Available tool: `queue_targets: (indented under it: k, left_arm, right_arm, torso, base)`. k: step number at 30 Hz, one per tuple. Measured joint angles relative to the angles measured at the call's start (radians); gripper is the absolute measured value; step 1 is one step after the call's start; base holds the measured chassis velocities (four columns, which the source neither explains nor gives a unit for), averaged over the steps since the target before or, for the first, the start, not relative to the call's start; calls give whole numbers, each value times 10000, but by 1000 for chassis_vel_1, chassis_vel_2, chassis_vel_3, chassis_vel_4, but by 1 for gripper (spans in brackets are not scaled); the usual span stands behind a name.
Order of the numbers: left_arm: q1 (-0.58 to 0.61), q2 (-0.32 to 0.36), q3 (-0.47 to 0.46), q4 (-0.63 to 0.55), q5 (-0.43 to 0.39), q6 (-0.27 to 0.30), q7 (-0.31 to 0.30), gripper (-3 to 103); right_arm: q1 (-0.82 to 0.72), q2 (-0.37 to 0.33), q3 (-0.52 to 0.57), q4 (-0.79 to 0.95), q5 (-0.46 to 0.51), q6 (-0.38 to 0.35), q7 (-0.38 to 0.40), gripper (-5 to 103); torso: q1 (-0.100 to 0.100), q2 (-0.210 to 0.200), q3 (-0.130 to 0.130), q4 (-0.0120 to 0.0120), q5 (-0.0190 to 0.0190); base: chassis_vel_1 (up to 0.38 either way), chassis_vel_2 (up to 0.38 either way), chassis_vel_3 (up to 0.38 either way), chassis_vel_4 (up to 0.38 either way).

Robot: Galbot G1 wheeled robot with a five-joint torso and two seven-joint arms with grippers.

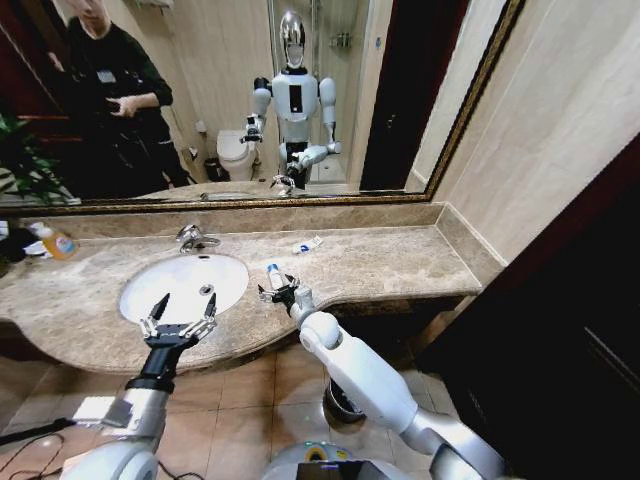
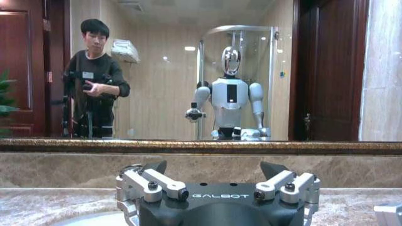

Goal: Pick up the trash from the sink and place it in the trash bin.

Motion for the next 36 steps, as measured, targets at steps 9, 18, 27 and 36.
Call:
queue_targets:
  k: [9,18,27,36]
  left_arm:
    - [0,0,0,-1,0,0,0,100]
    - [0,0,0,0,0,0,0,100]
    - [0,0,0,-1,0,0,0,100]
    - [0,0,0,0,0,0,0,100]
  right_arm:
    - [-22,126,56,-345,-246,231,43,73]
    - [-42,134,57,-283,-251,321,88,46]
    - [-123,109,57,-309,-357,445,26,20]
    - [-567,-522,436,1040,-155,325,244,20]
  torso:
    - [0,0,0,0,0]
    - [0,0,0,0,0]
    - [-1,1,-1,0,2]
    - [0,2,0,0,1]
  base:
    - [0,0,0,0]
    - [0,0,0,0]
    - [0,0,0,0]
    - [0,0,0,0]
